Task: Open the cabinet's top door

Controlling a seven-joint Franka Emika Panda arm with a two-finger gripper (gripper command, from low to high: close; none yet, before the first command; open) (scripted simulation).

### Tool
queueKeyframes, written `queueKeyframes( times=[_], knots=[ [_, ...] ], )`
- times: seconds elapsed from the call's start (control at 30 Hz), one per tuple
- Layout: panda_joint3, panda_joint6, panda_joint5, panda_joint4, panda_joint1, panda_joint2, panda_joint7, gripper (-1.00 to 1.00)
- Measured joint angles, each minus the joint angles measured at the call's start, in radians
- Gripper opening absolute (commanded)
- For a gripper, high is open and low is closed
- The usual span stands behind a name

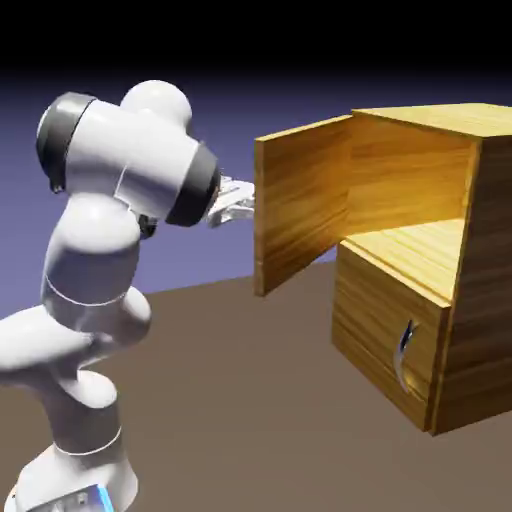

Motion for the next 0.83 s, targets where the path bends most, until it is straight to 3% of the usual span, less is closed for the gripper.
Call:
queueKeyframes(
  times=[0.43,0.83],
  knots=[
    [-0.121,0.052,0.387,0.338,0.114,-0.471,0.056,-1.00],
    [-0.120,0.059,0.664,0.679,-0.013,-0.906,-0.078,-1.00]
  ],
)
